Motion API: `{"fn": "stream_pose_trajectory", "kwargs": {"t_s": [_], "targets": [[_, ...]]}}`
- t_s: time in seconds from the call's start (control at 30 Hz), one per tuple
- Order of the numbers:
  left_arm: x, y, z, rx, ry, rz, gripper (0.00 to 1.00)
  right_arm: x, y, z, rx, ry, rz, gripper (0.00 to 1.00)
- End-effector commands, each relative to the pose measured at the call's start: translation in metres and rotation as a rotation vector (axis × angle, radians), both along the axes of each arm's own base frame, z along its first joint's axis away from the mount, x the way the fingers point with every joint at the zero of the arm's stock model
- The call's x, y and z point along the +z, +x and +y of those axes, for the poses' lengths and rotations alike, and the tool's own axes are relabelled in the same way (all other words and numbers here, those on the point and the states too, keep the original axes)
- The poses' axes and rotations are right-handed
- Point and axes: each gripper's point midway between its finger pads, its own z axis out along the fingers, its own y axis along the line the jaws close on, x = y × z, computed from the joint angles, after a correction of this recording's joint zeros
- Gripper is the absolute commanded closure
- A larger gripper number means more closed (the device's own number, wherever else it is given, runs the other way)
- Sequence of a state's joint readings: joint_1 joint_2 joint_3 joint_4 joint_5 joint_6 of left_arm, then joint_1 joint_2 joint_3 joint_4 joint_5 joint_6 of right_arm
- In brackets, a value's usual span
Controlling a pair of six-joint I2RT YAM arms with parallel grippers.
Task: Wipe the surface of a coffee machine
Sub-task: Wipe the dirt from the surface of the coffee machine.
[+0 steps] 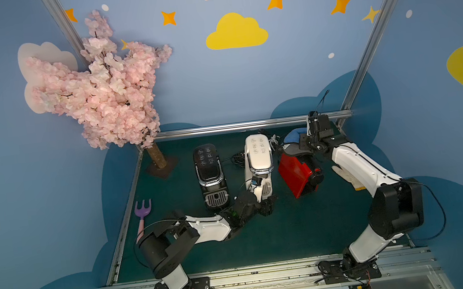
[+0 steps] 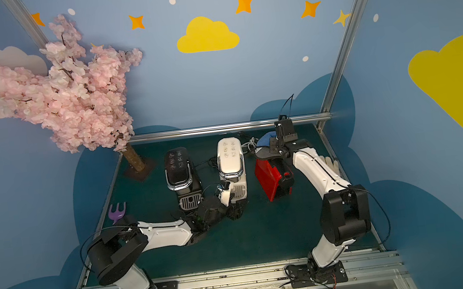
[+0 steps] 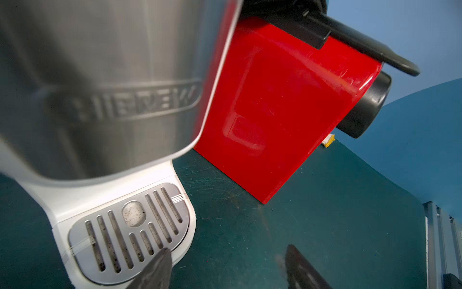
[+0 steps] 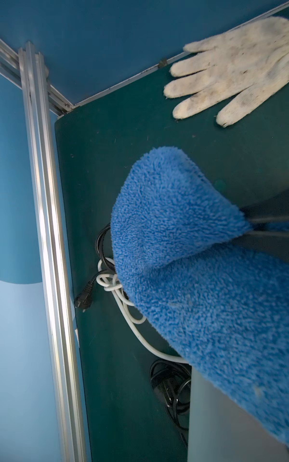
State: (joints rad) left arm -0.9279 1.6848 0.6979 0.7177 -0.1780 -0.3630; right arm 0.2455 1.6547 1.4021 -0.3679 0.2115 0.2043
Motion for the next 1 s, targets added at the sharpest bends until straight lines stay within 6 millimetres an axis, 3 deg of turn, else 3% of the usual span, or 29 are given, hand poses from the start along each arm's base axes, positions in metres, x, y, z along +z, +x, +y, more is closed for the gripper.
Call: {"fn": "stream_pose_trajectory", "kwargs": {"t_s": [0.0, 0.23, 0.37, 0.7, 0.8, 0.97], "targets": [[0.010, 0.002, 0.006, 0.015, -0.011, -0.020, 0.28, -0.013, 0.007, 0.022, 0.069, 0.027, 0.035, 1.00], [0.006, 0.001, 0.010, 0.027, -0.002, -0.007, 0.28, -0.024, 0.020, 0.030, 0.074, 0.038, 0.059, 1.00], [0.000, 0.004, 0.021, 0.060, -0.017, 0.045, 0.28, -0.013, 0.023, 0.033, 0.079, 0.056, 0.054, 1.00], [-0.006, 0.005, 0.031, 0.073, -0.028, 0.080, 0.27, 0.078, 0.035, 0.070, 0.221, 0.129, -0.185, 1.00], [-0.008, 0.005, 0.035, 0.085, -0.025, 0.083, 0.28, 0.109, 0.024, 0.082, 0.279, 0.161, -0.259, 1.00], [-0.014, 0.004, 0.037, 0.094, -0.018, 0.093, 0.27, 0.164, -0.016, 0.104, 0.391, 0.229, -0.422, 1.00]]}}
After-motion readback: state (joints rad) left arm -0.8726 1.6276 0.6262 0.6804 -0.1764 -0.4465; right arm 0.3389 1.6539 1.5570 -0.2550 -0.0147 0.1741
